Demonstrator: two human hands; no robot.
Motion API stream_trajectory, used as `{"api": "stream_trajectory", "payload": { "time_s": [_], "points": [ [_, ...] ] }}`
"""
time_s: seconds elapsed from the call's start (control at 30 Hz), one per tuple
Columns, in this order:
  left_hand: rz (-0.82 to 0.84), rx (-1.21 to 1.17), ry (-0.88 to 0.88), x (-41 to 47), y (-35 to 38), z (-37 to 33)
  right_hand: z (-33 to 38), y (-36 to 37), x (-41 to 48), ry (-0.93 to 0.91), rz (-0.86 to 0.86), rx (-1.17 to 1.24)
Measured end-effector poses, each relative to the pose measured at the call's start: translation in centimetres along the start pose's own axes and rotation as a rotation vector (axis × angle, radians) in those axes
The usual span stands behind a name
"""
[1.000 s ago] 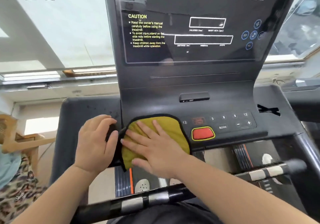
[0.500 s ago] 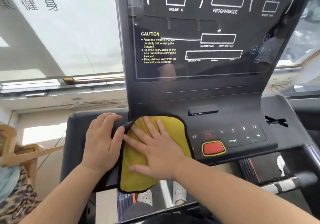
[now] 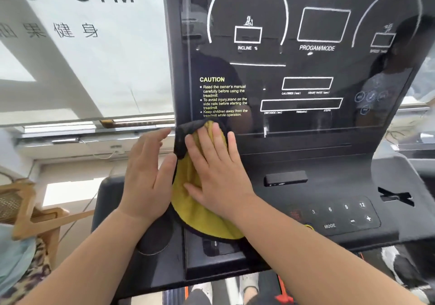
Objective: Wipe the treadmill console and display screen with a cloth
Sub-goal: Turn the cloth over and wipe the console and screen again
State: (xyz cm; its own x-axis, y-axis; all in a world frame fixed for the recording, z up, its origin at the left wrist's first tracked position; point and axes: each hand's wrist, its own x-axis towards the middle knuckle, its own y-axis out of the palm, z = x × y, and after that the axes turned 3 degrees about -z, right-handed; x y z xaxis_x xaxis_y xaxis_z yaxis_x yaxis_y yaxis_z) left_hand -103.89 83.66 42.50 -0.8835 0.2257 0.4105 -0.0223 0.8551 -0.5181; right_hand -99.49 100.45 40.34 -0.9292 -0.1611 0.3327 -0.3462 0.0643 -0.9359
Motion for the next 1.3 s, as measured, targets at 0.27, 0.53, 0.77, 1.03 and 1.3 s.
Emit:
{"api": "stream_trajectory", "payload": {
  "time_s": [0.27,0.53,0.77,1.03,1.3],
  "points": [
    [-0.001,-0.100,0.054,2.7,0.3,-1.5,-4.5,-1.9,0.9,0.484,-0.141,0.069],
    [0.034,-0.195,-0.044,4.9,-0.1,-2.7,-10.3,-7.1,10.6,0.464,-0.358,-0.010],
    [0.054,-0.346,-0.167,5.6,-1.1,-2.7,-9.3,-10.1,14.9,0.225,-0.376,-0.118],
    [-0.024,-0.449,-0.126,6.6,-0.4,-3.2,-8.2,-1.9,5.2,-0.348,-0.192,-0.264],
    [0.092,-0.487,-0.171,6.7,-1.5,-3.1,-14.6,-8.9,11.7,0.130,-0.397,-0.186]
  ]
}}
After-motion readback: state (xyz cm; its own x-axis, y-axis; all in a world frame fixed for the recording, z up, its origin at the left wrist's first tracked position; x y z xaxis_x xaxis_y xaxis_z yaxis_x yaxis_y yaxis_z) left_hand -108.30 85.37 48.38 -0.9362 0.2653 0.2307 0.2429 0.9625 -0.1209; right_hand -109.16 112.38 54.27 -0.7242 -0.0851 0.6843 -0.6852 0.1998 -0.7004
